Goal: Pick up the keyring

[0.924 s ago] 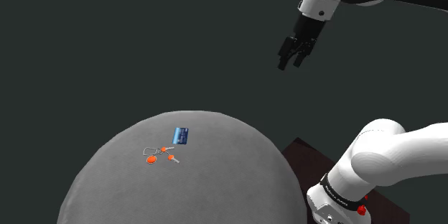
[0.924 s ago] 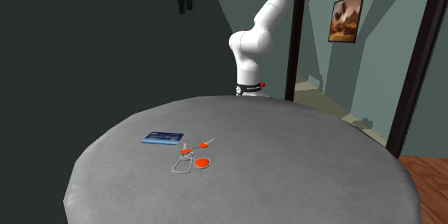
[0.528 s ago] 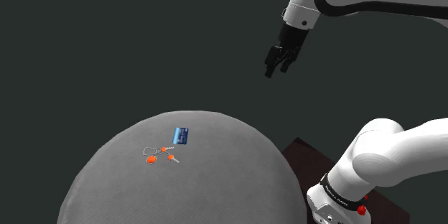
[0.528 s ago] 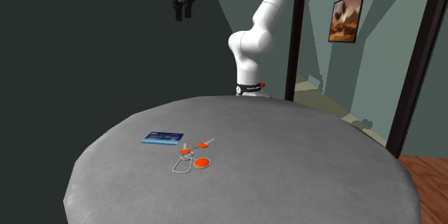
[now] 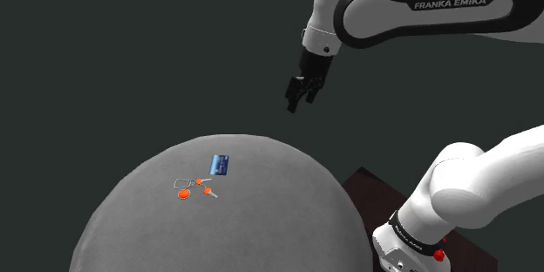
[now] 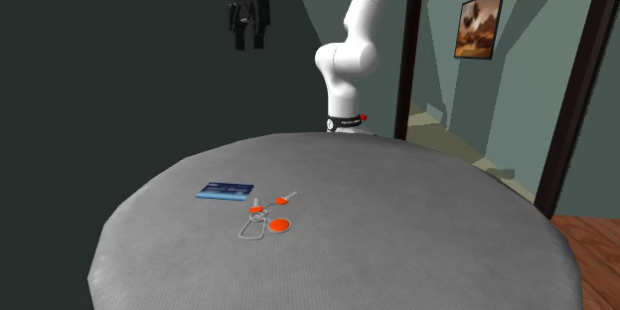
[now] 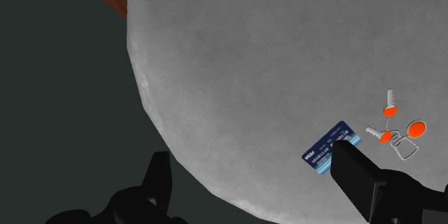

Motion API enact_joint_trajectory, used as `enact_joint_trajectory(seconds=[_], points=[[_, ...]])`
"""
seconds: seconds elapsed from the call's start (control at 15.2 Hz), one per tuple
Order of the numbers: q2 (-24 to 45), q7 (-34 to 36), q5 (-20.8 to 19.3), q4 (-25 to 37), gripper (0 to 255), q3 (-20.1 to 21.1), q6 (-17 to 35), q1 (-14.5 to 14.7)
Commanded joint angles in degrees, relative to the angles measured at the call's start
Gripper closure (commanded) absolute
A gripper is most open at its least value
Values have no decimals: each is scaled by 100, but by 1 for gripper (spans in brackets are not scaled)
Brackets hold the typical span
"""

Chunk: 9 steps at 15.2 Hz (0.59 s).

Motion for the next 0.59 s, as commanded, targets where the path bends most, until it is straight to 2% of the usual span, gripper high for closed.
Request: enact_joint_trajectory(seconds=[0.0,0.53], points=[[314,52,26,21,0,180,282,99],[1685,250,-162,458,0,793,1139,382]])
